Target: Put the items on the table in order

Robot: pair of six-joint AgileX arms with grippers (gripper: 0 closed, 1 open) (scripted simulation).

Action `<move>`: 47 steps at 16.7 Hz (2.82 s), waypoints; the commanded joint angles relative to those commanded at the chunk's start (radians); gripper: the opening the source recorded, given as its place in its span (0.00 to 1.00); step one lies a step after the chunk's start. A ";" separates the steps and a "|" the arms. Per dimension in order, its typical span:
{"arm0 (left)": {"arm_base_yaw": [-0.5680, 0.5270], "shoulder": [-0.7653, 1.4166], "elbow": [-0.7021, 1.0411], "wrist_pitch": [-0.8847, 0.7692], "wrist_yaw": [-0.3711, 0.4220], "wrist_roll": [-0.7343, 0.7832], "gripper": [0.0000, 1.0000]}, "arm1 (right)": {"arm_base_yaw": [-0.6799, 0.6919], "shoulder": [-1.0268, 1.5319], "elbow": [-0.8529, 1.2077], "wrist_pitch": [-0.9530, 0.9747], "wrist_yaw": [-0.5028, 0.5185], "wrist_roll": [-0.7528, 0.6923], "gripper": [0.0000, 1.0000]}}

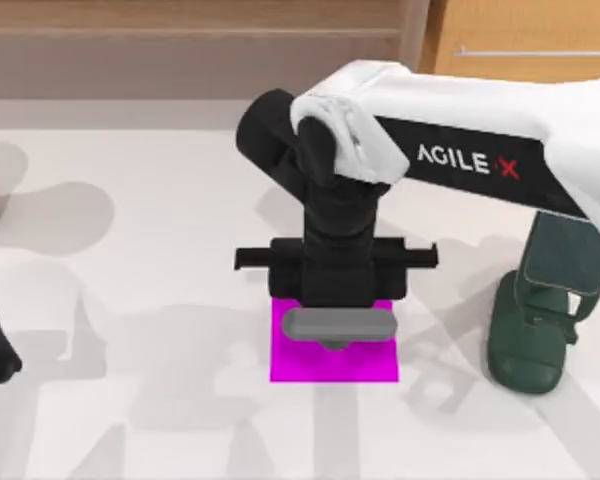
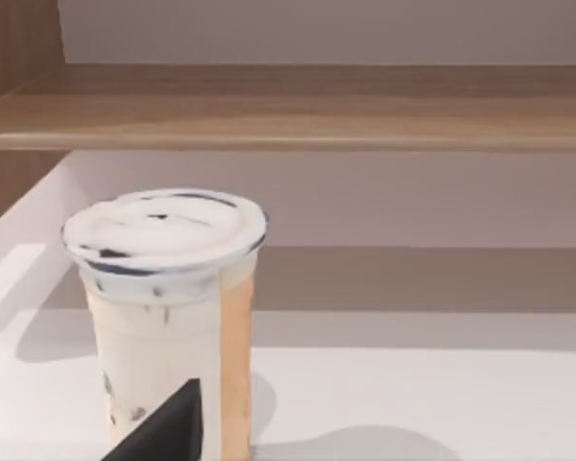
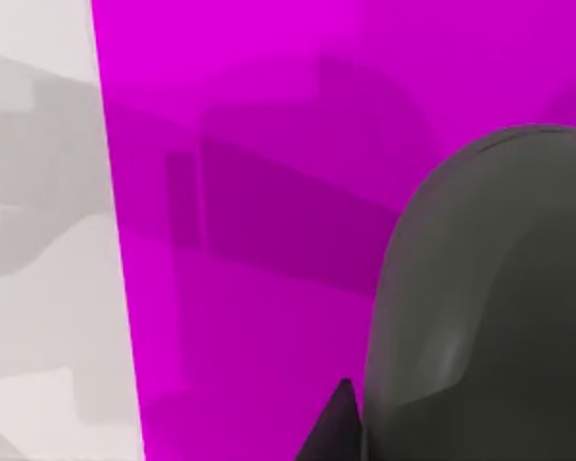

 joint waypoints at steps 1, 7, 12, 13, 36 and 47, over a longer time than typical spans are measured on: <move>0.000 0.000 0.000 0.000 0.000 0.000 1.00 | 0.000 0.002 -0.003 0.004 0.000 0.000 0.00; 0.000 0.000 0.000 0.000 0.000 0.000 1.00 | 0.000 0.002 -0.003 0.004 0.000 0.000 0.23; 0.000 0.000 0.000 0.000 0.000 0.000 1.00 | 0.000 0.002 -0.003 0.004 0.000 0.000 0.60; 0.000 0.000 0.000 0.000 0.000 0.000 1.00 | 0.000 0.002 -0.003 0.004 0.000 0.000 0.68; 0.000 0.000 0.000 0.000 0.000 0.000 1.00 | -0.359 -0.252 0.058 0.052 -0.003 0.222 1.00; 0.000 0.000 0.000 0.000 0.000 0.000 1.00 | -1.142 -0.668 -0.447 0.069 -0.016 0.712 1.00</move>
